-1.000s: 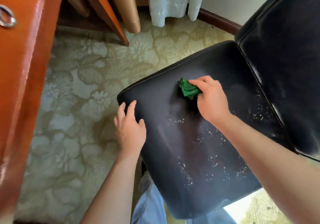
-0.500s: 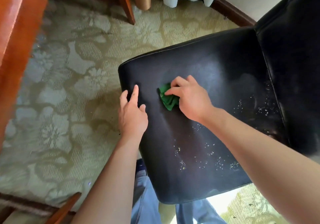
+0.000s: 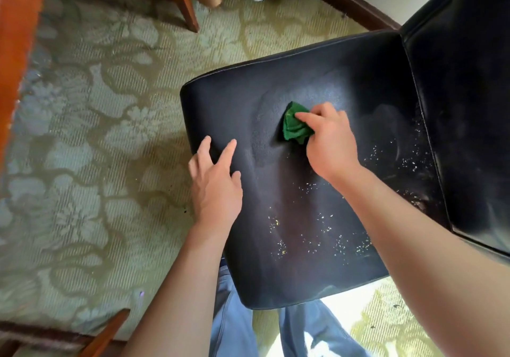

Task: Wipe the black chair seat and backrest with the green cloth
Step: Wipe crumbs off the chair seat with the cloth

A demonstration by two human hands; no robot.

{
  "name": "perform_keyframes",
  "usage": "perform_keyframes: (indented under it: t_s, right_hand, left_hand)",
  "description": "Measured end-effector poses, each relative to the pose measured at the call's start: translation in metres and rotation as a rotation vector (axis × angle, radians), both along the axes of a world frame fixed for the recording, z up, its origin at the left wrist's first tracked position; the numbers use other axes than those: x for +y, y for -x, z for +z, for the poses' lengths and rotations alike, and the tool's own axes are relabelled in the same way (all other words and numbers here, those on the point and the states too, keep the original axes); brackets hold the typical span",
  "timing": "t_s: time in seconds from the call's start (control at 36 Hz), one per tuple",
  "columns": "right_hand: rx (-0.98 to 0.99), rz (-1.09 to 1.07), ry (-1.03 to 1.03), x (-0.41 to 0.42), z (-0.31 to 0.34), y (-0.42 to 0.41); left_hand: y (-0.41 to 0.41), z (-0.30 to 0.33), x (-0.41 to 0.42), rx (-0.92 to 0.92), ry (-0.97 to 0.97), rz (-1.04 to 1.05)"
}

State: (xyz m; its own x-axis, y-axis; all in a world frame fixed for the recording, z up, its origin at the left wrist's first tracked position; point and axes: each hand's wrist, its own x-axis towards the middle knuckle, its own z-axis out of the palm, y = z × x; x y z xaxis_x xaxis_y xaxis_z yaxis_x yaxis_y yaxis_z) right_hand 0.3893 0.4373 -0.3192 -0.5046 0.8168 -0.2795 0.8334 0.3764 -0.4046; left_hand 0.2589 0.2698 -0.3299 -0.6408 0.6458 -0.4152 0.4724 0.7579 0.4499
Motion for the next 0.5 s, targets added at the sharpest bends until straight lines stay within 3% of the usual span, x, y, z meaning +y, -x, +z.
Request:
perform_keyframes:
  t_s: [0.33, 0.5]
  right_hand:
    - [-0.068, 0.494, 0.204, -0.068, 0.010, -0.036]
    - [0.093, 0.123, -0.001, -0.040, 0.010, -0.026]
  left_hand:
    - [0.002, 0.001, 0.002, 0.019, 0.054, 0.004]
    - [0.001, 0.000, 0.002, 0.024, 0.065, 0.002]
